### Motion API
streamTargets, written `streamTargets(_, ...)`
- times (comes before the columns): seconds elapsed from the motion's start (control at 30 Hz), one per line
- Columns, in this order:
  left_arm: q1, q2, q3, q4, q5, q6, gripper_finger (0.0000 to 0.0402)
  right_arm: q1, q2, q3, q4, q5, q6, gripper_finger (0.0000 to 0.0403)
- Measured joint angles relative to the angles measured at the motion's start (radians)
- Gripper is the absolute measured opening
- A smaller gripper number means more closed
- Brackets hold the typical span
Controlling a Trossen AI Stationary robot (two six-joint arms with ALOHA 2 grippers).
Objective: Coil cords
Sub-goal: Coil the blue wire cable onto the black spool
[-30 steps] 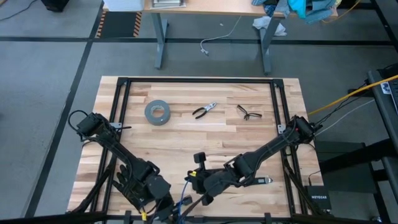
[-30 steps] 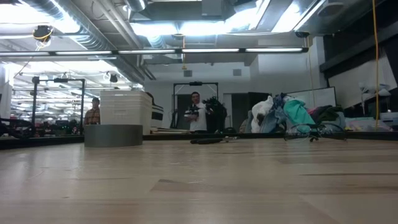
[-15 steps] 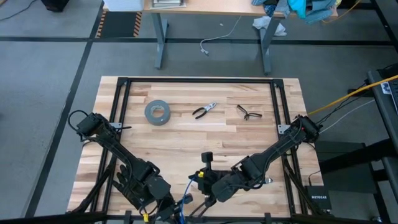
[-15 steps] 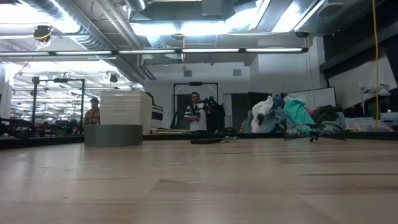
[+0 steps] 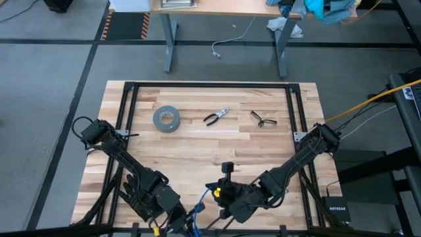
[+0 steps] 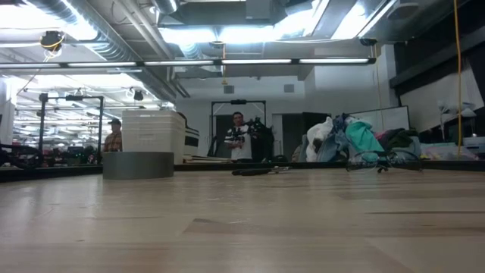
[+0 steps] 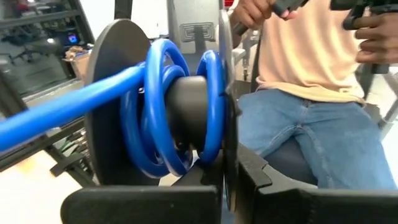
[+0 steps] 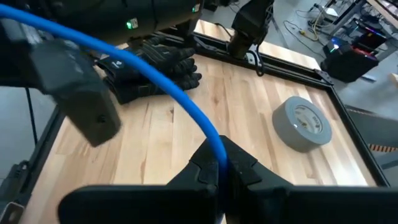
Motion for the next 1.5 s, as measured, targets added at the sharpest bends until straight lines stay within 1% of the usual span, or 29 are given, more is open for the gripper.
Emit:
streamTargets(0.17,0.0,0.0,0.0,0.019,-0.062,0.0,0.0,0.001,-0.001,0.0,-0.021,-0.008,0.049,0.0001)
streamTargets(0.37,0.0,0.0,0.0,0.04,-0.089,-0.007,0.0,0.014,0.009,0.0,-0.02,-0.009,0.08,0.0001)
streamTargets(0.67,0.001,0.0,0.0,0.023,-0.147,-0.052,0.0,0.055,0.011,0.0,-0.019,0.046,0.105,0.0001)
streamTargets(0.83,0.001,0.0,0.0,0.034,-0.183,-0.052,0.0,0.056,0.012,0.0,-0.019,0.022,0.127,0.0001)
streamTargets(1.03,0.001,0.0,0.0,0.056,-0.192,-0.039,0.0,0.061,0.021,0.0,-0.015,0.015,0.144,0.0001)
streamTargets(1.17,0.001,0.0,0.0,0.063,-0.193,-0.029,0.0,0.059,0.048,0.0,-0.008,-0.026,0.159,0.0001)
streamTargets(1.33,0.007,0.0,0.0,0.066,-0.193,-0.024,0.0,0.059,0.089,0.0,0.015,-0.039,0.159,0.0001)
streamTargets(1.5,0.011,0.0,0.0,0.065,-0.193,-0.018,0.0,0.058,0.095,0.0,0.048,-0.065,0.154,0.0001)
